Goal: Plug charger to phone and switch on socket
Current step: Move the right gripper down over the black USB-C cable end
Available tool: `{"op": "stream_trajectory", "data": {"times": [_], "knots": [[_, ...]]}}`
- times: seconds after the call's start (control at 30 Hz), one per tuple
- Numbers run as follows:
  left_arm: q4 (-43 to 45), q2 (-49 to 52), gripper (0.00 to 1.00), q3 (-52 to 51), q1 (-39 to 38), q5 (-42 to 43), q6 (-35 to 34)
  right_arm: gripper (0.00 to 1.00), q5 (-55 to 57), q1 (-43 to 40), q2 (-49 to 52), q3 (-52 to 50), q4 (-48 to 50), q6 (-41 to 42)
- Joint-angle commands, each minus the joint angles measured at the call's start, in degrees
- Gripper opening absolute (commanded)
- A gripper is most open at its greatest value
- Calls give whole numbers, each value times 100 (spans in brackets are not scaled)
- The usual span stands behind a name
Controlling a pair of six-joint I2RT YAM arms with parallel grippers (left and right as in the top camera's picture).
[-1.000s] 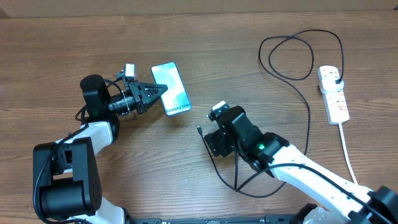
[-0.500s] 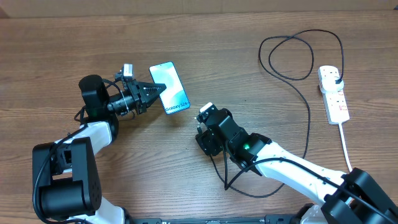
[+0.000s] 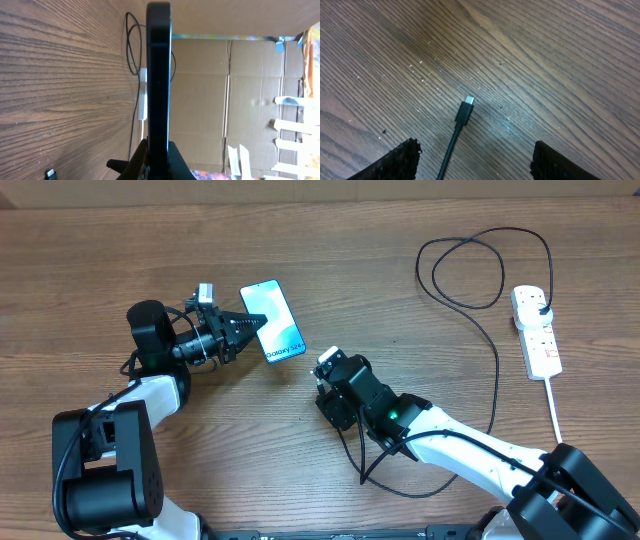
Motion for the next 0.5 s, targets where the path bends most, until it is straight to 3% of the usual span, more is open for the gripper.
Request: {"op": "stream_trajectory", "data": {"times": [0.0, 0.17, 0.47], "knots": [[70, -17, 4, 157, 37, 35, -105, 70, 57, 140, 210, 20, 107, -79], [70, -17, 5, 157, 37, 37, -144, 70, 107, 291, 562, 20, 369, -173], [70, -17, 5, 160, 42, -39, -188, 59, 103, 280, 892, 20, 839, -131]]}}
